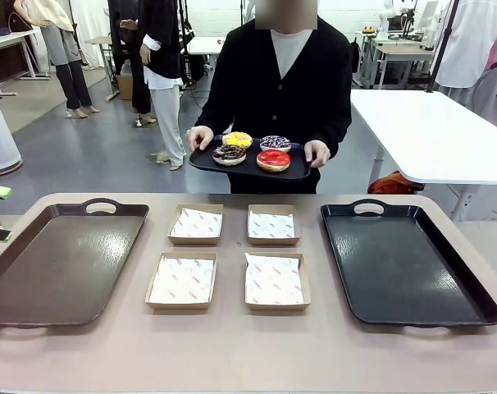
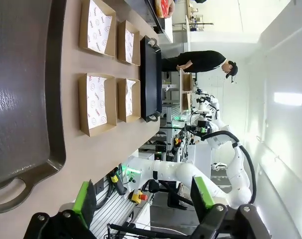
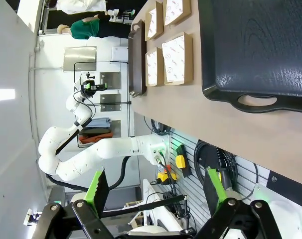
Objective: Individually package the donuts and arrange them on the tray.
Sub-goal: Pick up one Paper togo box.
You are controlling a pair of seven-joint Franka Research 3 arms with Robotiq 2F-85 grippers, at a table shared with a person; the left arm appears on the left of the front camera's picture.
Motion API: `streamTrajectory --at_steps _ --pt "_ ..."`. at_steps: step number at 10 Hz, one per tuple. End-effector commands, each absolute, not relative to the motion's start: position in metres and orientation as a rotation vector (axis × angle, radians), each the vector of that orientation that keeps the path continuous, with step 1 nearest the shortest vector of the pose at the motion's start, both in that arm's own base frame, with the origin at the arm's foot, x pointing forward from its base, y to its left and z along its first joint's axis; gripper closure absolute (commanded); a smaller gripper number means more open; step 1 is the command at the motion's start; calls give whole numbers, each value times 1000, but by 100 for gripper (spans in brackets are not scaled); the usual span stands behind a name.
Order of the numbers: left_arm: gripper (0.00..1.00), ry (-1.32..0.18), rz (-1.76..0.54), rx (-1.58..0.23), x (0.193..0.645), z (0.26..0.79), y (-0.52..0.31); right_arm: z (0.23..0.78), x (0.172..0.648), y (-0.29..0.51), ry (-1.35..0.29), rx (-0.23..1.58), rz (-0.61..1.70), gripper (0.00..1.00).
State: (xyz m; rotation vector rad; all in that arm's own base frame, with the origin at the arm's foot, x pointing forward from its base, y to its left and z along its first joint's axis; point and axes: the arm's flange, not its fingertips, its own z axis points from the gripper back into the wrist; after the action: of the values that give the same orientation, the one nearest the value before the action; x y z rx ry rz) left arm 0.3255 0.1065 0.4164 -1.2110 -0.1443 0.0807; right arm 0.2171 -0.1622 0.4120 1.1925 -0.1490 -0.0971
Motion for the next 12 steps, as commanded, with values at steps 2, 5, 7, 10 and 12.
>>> streamTrajectory --at_steps 2,5,7,10,12 --pt "0 -143 78 -1220 326 417 107 413 217 -163 -156 1206 -94 0" --pt "0 -143 78 -1220 326 417 107 413 217 -163 -156 1206 -94 0" --pt "0 -143 78 -1220 326 417 107 413 217 -163 -156 1206 -94 0" --pt "0 -143 78 -1220 326 417 107 413 217 -163 -156 1206 -94 0" --pt "0 -143 78 -1220 326 417 107 413 217 -163 -156 1206 -94 0"
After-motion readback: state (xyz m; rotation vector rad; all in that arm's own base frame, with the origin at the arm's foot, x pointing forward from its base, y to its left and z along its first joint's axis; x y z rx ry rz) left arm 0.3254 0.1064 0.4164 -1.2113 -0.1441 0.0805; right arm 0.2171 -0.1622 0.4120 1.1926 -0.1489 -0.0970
